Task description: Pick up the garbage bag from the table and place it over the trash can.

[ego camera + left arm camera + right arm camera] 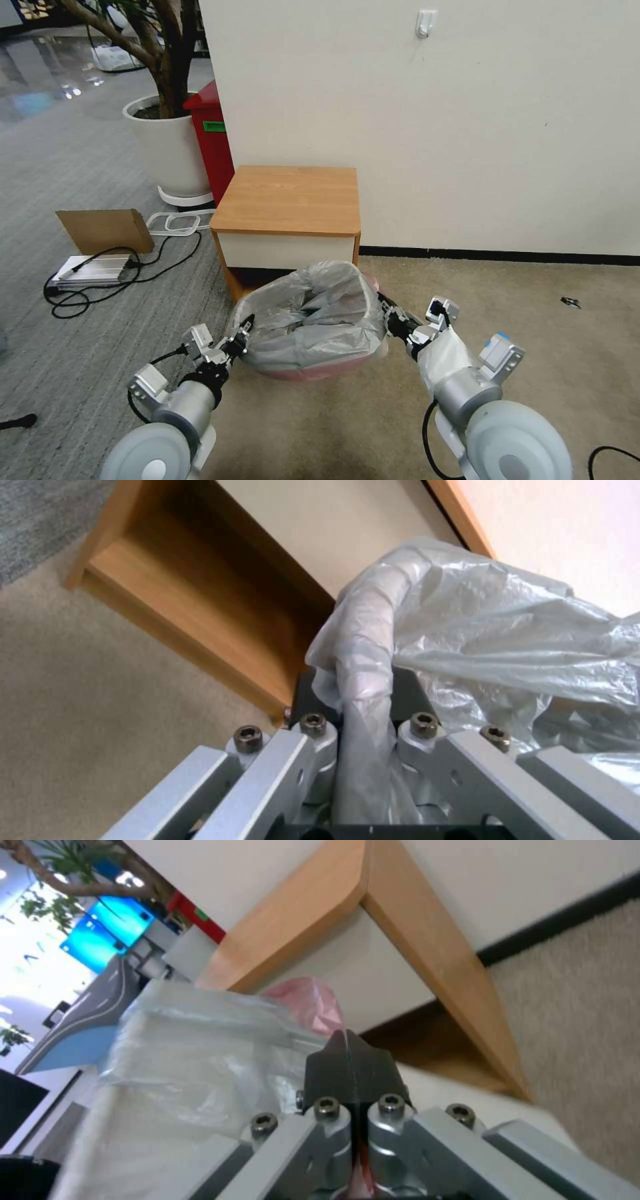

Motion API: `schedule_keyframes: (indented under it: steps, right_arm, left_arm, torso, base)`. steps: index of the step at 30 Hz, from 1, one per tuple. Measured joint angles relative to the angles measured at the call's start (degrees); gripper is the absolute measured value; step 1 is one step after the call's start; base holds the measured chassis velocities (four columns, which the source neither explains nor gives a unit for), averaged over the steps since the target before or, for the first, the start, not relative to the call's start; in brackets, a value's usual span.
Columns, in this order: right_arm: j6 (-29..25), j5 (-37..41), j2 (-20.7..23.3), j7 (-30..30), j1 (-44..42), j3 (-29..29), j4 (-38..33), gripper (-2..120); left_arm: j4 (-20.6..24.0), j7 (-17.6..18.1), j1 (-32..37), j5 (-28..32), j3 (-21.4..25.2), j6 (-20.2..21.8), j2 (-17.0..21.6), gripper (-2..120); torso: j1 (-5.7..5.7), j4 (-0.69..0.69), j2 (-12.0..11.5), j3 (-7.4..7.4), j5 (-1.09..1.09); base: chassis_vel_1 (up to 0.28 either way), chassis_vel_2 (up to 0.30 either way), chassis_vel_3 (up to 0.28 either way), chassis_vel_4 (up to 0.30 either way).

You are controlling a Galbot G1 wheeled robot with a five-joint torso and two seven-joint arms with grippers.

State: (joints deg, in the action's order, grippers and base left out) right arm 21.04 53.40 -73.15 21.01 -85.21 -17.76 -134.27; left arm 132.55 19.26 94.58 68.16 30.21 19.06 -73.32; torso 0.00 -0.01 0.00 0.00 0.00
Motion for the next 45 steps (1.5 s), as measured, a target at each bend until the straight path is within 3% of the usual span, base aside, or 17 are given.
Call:
schedule_keyframes:
  steps: [8,13,21,30,36,38,42,44,45]
  right_arm:
    - [-7.16,-7.72,-0.72,-12.82,2.22,0.54,6.84,0]
    - [-8.58,-11.28,-0.88,-16.37,2.90,0.76,10.06,0]
    - [-9.29,-13.35,-0.24,-17.53,1.96,0.48,11.66,0]
    - [-11.21,-15.27,-0.87,-17.87,5.06,0.34,18.47,0]
    - [-11.21,-15.58,-0.56,-17.86,3.88,0.58,16.53,0]
    - [-11.16,-15.45,-0.31,-17.76,3.55,0.59,15.76,3]
    - [-10.30,-11.83,1.43,-16.63,1.46,-0.27,10.64,22]
    - [-10.10,-11.20,1.63,-16.42,1.26,-0.43,10.08,23]
    - [-9.52,-9.19,2.22,-15.77,0.62,-1.27,8.35,32]
  left_arm:
    - [1.40,0.13,0.82,1.55,0.88,0.16,0.53,6]
    - [2.01,0.29,0.87,2.62,1.45,0.16,0.78,6]
    - [2.38,0.56,0.59,3.61,2.37,0.15,1.20,6]
    - [3.43,1.36,0.69,4.41,2.50,0.22,2.66,6]
    - [2.95,1.99,0.18,4.25,2.44,0.22,2.85,6]
    - [2.78,2.26,0.00,4.16,2.43,0.23,2.92,6]
    - [1.69,3.35,-1.26,2.08,2.45,0.19,4.26,6]
    - [1.61,3.44,-1.38,2.00,2.47,0.19,4.45,6]
    - [1.36,3.99,-1.92,1.86,2.57,0.18,5.35,6]
  torso:
    - [0.00,0.01,0.00,0.00,0.00]
    - [0.00,0.00,0.00,0.00,-0.01]
    - [0.00,0.01,0.00,0.00,-0.01]
    - [0.00,0.01,0.00,0.00,0.00]
    - [0.00,0.01,0.00,0.00,-0.01]
    - [0.00,0.00,0.00,0.00,0.00]
    - [0.00,0.00,0.00,0.00,-0.01]
    - [0.00,0.00,0.00,0.00,0.00]
    - [0.00,0.01,0.00,0.00,-0.01]
  base:
    - [0.000,0.000,0.000,0.000]
    - [0.000,0.000,0.000,0.000]
    - [0.000,0.000,0.000,0.000]
    - [0.000,0.000,0.000,0.000]
    - [0.000,0.000,0.000,0.000]
    - [0.000,0.000,0.000,0.000]
    - [0.000,0.000,0.000,0.000]
    - [0.000,0.000,0.000,0.000]
    - [0.000,0.000,0.000,0.000]
